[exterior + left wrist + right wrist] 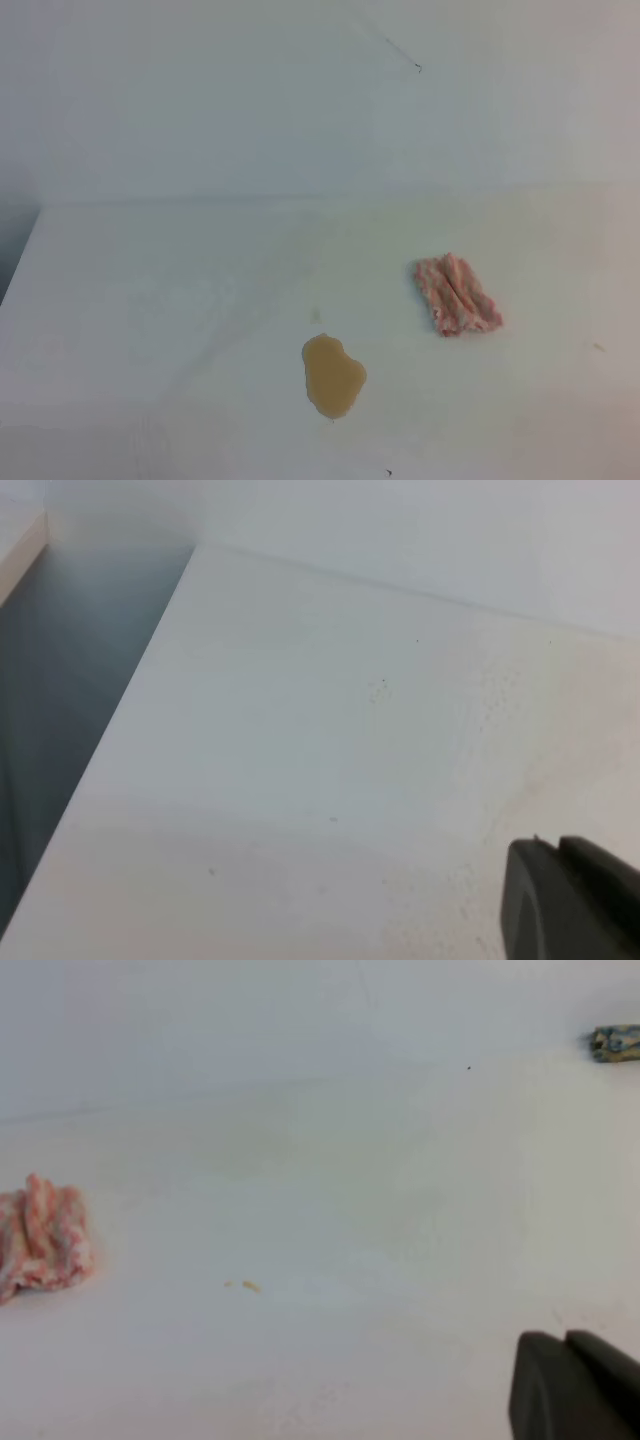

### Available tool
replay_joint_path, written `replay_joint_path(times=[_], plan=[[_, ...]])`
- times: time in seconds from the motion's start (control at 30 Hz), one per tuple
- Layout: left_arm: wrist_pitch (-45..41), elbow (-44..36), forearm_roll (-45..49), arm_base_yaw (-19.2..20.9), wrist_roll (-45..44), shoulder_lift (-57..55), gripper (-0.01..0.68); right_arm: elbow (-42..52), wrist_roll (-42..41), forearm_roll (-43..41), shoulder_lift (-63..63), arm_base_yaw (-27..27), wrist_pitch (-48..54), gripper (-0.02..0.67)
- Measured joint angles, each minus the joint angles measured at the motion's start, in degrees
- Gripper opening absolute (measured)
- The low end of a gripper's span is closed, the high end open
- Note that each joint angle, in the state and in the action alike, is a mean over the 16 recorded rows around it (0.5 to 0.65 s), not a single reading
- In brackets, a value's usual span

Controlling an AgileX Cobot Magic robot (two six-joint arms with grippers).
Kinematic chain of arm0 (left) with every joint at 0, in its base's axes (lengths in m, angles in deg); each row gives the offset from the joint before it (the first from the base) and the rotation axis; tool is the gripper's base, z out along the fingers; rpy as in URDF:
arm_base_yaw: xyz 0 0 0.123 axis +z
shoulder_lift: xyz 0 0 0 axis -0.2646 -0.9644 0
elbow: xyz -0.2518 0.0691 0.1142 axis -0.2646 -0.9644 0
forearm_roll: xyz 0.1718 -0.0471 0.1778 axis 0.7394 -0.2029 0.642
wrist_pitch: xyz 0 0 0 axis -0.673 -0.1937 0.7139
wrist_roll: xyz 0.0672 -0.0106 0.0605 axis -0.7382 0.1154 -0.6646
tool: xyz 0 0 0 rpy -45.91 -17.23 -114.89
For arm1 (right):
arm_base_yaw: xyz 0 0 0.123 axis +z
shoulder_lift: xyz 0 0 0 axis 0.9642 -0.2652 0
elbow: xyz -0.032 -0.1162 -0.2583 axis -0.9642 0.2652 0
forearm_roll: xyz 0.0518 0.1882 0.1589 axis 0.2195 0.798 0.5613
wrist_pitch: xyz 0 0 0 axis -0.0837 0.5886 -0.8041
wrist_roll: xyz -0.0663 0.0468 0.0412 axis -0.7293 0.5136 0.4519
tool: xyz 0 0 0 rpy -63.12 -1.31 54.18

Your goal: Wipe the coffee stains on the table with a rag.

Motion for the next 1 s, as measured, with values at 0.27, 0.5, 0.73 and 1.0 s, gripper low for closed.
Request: replay_joint_path(times=[0.27,0.5,0.73,1.0], plan=[[0.0,0.0,0.0,0.0,0.0,0.0,-0.001,0.0,0.0,0.0,0.0,0.0,0.0,-0.003],[0.2,-0.3,0.0,0.0,0.0,0.2,-0.001,0.0,0.1,0.0,0.0,0.0,0.0,-0.003],[0.2,-0.3,0.0,0.0,0.0,0.2,-0.001,0.0,0.1,0.0,0.0,0.0,0.0,-0.003],[0.3,-0.8,0.0,0.0,0.0,0.5,-0.001,0.0,-0.2,0.0,0.0,0.0,0.0,-0.003]])
